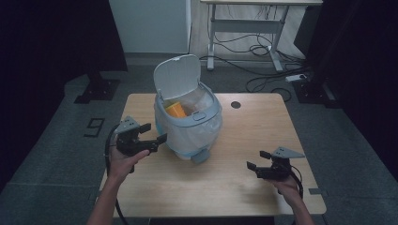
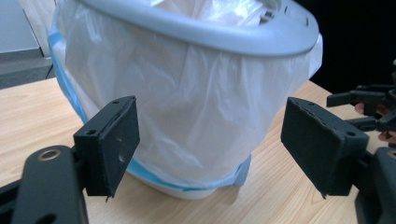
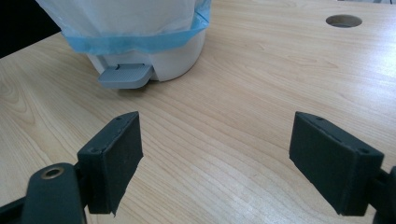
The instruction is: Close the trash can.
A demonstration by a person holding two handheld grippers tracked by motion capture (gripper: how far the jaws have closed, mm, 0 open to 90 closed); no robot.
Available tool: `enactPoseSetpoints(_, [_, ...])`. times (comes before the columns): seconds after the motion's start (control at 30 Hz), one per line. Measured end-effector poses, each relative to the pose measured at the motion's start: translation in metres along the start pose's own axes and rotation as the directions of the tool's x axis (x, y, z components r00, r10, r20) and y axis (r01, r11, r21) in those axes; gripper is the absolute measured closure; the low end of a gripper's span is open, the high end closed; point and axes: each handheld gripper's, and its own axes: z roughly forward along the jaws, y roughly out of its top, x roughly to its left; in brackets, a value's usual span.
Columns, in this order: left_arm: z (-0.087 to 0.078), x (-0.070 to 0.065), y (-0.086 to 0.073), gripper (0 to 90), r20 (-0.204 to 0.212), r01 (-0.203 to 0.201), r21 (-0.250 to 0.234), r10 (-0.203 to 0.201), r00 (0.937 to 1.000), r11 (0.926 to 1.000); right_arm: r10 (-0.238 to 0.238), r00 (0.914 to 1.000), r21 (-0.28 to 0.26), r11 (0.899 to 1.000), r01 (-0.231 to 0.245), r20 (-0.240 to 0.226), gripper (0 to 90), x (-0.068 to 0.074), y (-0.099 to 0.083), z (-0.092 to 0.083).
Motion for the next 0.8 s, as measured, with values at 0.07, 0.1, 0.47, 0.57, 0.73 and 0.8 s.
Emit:
enactPoseSetpoints(0.07, [0.002,0.000,0.005,19.8,-0.013,-0.007,0.003,0.007,0.9999,1.0000,0.003,1.0000,0.005,1.000,-0.003,0.001,16.8,0.000,-0.001,0.001])
enactPoseSetpoints(0.1, [0.002,0.001,0.007,19.8,-0.014,-0.007,0.000,0.007,0.9999,1.0000,0.004,1.0000,0.007,1.000,-0.004,0.002,16.8,0.000,-0.002,0.002])
enactPoseSetpoints(0.47, [0.002,0.008,0.032,19.9,-0.028,-0.017,-0.026,0.016,0.9995,0.9995,0.008,0.9999,0.023,1.000,-0.008,0.007,16.8,-0.003,-0.006,0.005])
enactPoseSetpoints(0.57, [0.002,0.010,0.038,19.9,-0.034,-0.022,-0.024,0.021,0.9992,0.9995,0.013,0.9999,0.031,0.999,-0.013,0.005,16.8,-0.003,-0.007,0.005])
enactPoseSetpoints(0.73, [0.005,0.016,0.047,19.8,-0.043,-0.024,-0.023,0.023,0.9988,0.9994,0.010,0.9999,0.040,0.999,-0.011,0.005,16.8,-0.003,-0.008,0.006])
enactPoseSetpoints(0.8, [0.006,0.017,0.049,19.8,-0.044,-0.025,-0.021,0.024,0.9987,0.9995,0.010,0.9999,0.044,0.999,-0.010,0.006,16.8,-0.003,-0.008,0.007])
